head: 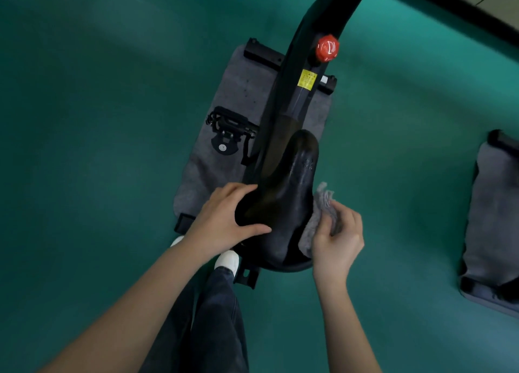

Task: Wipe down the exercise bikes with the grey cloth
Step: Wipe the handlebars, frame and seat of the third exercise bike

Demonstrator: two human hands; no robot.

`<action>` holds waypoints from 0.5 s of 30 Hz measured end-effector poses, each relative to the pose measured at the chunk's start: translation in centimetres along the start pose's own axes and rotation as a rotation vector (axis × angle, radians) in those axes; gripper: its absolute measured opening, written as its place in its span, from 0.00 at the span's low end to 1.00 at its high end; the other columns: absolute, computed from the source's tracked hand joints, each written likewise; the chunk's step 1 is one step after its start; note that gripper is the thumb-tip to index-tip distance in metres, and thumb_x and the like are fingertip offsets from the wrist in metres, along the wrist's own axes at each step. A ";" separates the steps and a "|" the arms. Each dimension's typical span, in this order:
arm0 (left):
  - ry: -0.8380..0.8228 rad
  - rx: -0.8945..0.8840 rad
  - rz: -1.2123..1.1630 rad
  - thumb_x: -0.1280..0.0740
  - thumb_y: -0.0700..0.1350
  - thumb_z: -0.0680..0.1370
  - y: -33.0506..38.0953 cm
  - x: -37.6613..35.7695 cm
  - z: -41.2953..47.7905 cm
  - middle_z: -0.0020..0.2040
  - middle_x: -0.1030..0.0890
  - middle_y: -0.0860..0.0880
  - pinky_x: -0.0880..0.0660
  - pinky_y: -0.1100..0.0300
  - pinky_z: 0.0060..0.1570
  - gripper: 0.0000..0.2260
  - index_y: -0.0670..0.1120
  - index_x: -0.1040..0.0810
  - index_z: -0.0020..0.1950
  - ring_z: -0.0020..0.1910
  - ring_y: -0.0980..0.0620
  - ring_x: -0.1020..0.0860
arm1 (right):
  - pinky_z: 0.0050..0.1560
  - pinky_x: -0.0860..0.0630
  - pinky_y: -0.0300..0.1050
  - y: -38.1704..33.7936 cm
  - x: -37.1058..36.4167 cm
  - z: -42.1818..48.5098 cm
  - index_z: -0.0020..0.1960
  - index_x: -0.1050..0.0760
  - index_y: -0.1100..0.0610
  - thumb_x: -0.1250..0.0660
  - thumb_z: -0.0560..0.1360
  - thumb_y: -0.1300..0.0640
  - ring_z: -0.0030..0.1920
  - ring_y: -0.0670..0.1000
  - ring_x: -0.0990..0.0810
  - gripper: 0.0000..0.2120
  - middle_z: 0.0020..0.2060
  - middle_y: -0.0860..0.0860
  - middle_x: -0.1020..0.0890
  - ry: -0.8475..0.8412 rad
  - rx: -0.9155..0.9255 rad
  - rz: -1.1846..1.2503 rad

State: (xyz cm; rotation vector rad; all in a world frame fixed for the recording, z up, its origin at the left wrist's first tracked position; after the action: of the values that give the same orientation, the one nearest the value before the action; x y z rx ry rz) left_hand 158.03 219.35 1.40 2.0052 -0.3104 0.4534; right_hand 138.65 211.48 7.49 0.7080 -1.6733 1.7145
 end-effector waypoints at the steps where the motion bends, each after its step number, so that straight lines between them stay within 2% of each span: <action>1: 0.004 -0.008 -0.002 0.36 0.72 0.60 -0.1 0.0 0.0 0.61 0.33 0.61 0.34 0.54 0.64 0.41 0.55 0.32 0.69 0.62 0.56 0.34 | 0.51 0.35 0.22 -0.2 -0.5 0.4 0.53 0.21 0.65 0.35 0.73 0.71 0.46 0.48 0.25 0.10 0.48 0.59 0.21 -0.001 -0.027 0.015; 5: 0.020 -0.022 -0.005 0.37 0.73 0.60 -0.3 0.1 0.1 0.59 0.33 0.62 0.36 0.59 0.62 0.40 0.55 0.30 0.67 0.61 0.57 0.34 | 0.49 0.39 0.18 -1.8 -2.6 3.3 0.54 0.22 0.65 0.35 0.74 0.68 0.47 0.47 0.25 0.10 0.50 0.59 0.19 0.026 -0.103 0.121; 8: 0.021 -0.017 -0.006 0.36 0.73 0.60 -0.4 0.1 0.1 0.60 0.32 0.62 0.37 0.61 0.61 0.39 0.55 0.30 0.67 0.61 0.58 0.35 | 0.49 0.36 0.20 -3.3 -3.5 6.0 0.54 0.22 0.64 0.36 0.74 0.67 0.48 0.48 0.24 0.10 0.50 0.58 0.19 0.051 -0.063 0.167; 11: 0.020 -0.017 -0.002 0.35 0.72 0.60 -0.4 0.2 0.2 0.60 0.32 0.62 0.37 0.60 0.61 0.39 0.55 0.30 0.67 0.61 0.57 0.35 | 0.54 0.28 0.32 -5.2 -4.3 8.7 0.53 0.21 0.63 0.37 0.73 0.68 0.50 0.52 0.21 0.10 0.48 0.55 0.18 -0.019 0.059 0.203; 13: 0.021 -0.015 -0.007 0.35 0.72 0.60 -0.3 0.2 0.2 0.60 0.33 0.62 0.38 0.61 0.60 0.39 0.55 0.30 0.67 0.61 0.58 0.35 | 0.52 0.29 0.31 -7.2 -4.8 9.6 0.51 0.20 0.61 0.36 0.72 0.68 0.49 0.52 0.21 0.11 0.44 0.46 0.20 -0.097 0.216 0.184; 15: 0.019 -0.013 -0.005 0.35 0.71 0.60 -0.3 0.2 0.1 0.60 0.32 0.62 0.38 0.61 0.60 0.39 0.56 0.30 0.67 0.61 0.58 0.36 | 0.48 0.31 0.29 -8.9 -5.2 9.2 0.50 0.19 0.59 0.36 0.69 0.71 0.47 0.51 0.23 0.14 0.41 0.35 0.25 -0.186 0.410 0.138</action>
State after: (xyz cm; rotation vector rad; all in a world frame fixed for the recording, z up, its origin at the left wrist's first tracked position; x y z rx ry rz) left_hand 158.36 219.37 1.17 1.9874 -0.2961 0.4661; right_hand 148.28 201.89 9.91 0.9839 -1.5319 2.1814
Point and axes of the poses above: each hand's wrist, its own z-axis towards the middle knuckle, its own x-axis out of the back of the hand, y = z × x, the point moved 7 cm from there along z, towards the middle knuckle
